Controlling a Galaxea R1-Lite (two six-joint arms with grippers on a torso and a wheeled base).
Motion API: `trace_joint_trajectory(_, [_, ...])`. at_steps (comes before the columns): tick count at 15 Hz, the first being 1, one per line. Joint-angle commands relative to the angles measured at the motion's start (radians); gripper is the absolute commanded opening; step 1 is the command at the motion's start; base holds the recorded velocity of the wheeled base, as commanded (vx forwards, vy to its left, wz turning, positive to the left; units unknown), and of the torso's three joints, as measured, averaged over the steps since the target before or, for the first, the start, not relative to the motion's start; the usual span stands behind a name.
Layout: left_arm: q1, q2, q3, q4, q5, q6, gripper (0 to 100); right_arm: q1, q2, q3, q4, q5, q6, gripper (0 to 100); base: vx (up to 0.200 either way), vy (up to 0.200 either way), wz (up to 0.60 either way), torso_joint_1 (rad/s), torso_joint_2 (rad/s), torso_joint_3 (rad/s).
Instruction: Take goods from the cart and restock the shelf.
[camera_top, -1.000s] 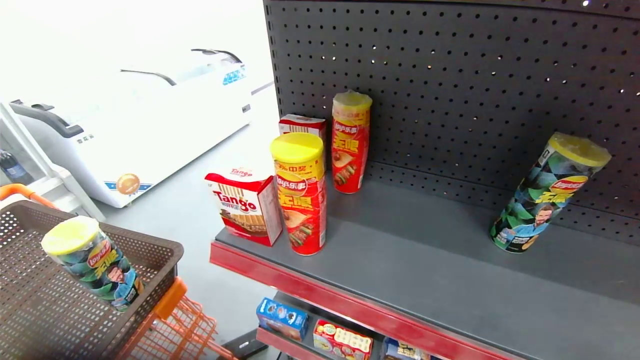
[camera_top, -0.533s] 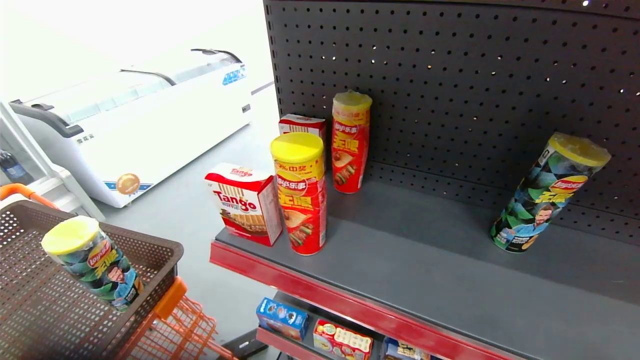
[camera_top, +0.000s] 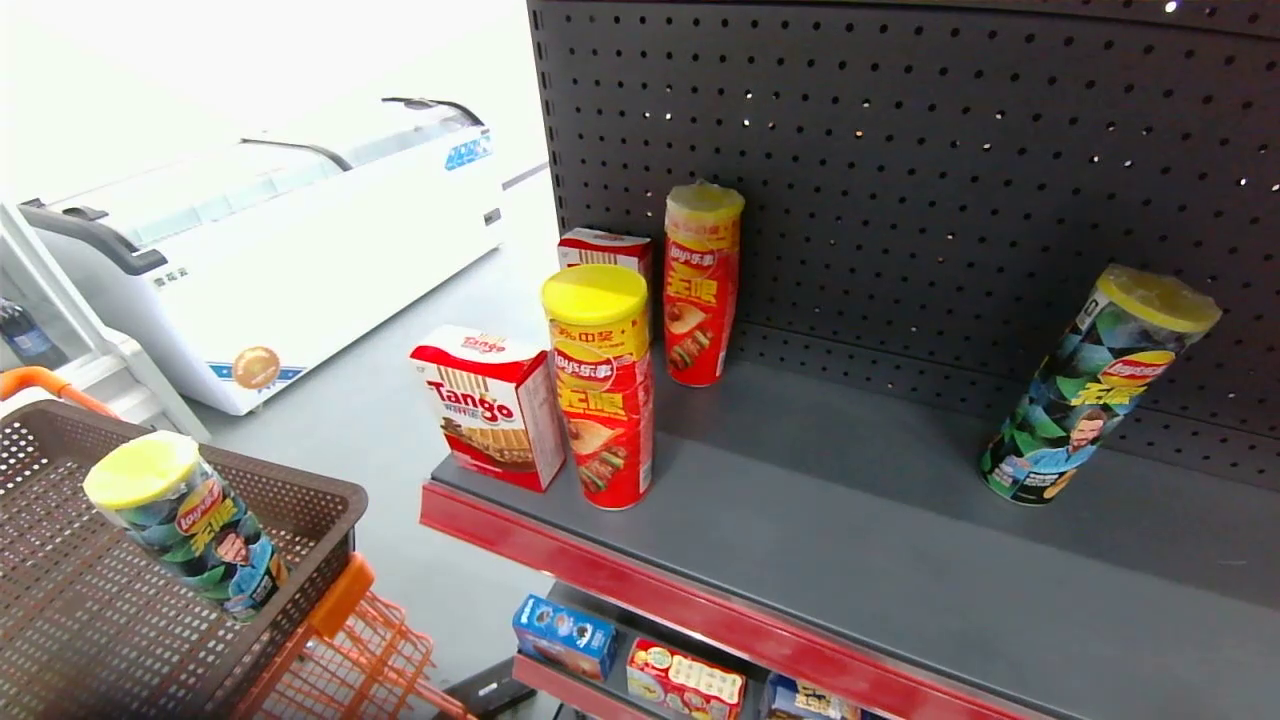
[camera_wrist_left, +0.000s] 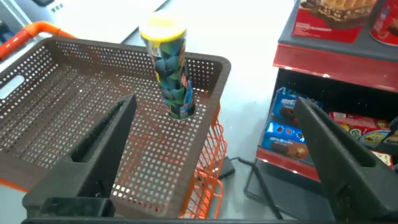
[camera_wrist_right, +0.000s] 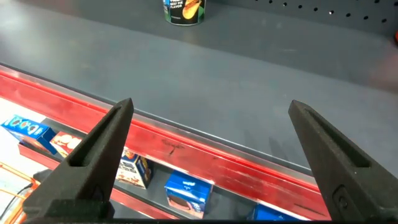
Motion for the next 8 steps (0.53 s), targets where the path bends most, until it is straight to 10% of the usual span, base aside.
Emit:
trace_joint_trajectory(1, [0.269,0.328,-0.087,-0.01,-0.11,-0.035,100,0.0,0.0,0.0,0.001,0.001,0.0,100,0.0,0.0,0.0,0.0,0.0,0.0])
trace_joint_trajectory(4, [0.405,0.5,-0.074,-0.039,-0.164,-0.001,100,0.0,0.0,0.0,-0.001,-0.001,0.0,100,0.0,0.0,0.0,0.0,0.0,0.0])
trace_joint_trajectory(8, [0.387,0.681,0.051,-0.371,-0.164,0.016,100,0.0,0.0,0.0,0.001,-0.001,0.0,100,0.0,0.0,0.0,0.0,0.0,0.0])
